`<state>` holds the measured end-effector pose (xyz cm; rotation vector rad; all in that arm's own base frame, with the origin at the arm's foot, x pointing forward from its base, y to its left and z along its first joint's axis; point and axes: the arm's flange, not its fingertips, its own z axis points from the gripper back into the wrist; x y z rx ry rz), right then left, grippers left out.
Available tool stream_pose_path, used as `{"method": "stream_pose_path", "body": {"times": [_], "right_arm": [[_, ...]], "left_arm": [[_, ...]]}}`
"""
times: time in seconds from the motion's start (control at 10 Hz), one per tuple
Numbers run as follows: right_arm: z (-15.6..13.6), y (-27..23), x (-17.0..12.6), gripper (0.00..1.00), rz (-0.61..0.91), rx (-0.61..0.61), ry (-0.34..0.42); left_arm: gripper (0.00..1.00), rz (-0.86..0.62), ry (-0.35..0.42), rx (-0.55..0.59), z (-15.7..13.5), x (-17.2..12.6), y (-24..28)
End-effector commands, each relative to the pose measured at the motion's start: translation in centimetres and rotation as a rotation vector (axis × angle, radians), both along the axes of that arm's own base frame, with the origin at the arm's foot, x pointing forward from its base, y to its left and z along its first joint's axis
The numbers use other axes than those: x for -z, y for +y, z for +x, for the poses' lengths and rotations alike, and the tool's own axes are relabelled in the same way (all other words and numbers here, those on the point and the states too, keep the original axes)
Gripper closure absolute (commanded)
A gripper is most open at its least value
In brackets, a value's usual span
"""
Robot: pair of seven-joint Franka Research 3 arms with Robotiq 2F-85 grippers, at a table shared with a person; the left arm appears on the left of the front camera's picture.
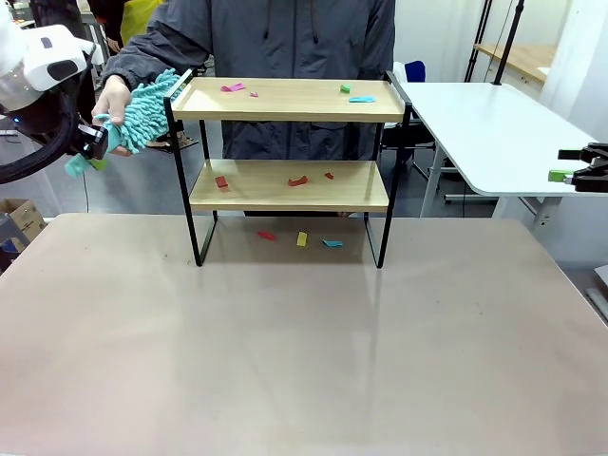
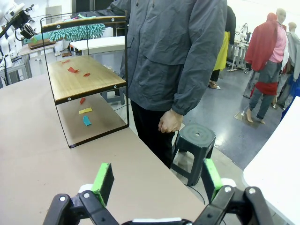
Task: Clean the shelf.
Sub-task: Pick up the Duster handed by the human, then clean the specific section of the Shelf indicated by the human with the Duster.
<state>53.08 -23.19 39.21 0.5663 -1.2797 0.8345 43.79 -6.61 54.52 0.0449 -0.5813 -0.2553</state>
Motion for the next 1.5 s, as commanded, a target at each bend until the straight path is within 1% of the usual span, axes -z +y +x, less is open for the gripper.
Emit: {"method": "stream_pose_path", "body": {"times": [0.0,0.5,0.6,1.4], "right_arm": [[0.17,0.16,-0.48,0.0,-0.008,0.015,0.013],[0.17,0.16,-0.48,0.0,-0.008,0.015,0.013],[0.17,0.16,-0.48,0.0,-0.008,0.015,0.013],[0.17,0.16,-0.48,0.0,-0.008,0.015,0.013]], "left_arm": [[1.0,0.002,0.006,-0.035,0.27,-0.28,-0.41],[1.0,0.006,-0.027,-0.082,0.33,-0.34,-0.66],[1.0,-0.018,-0.004,-0.037,0.1,-0.29,-0.11],[1.0,-0.018,-0.004,-0.037,0.1,-0.29,-0.11]]}}
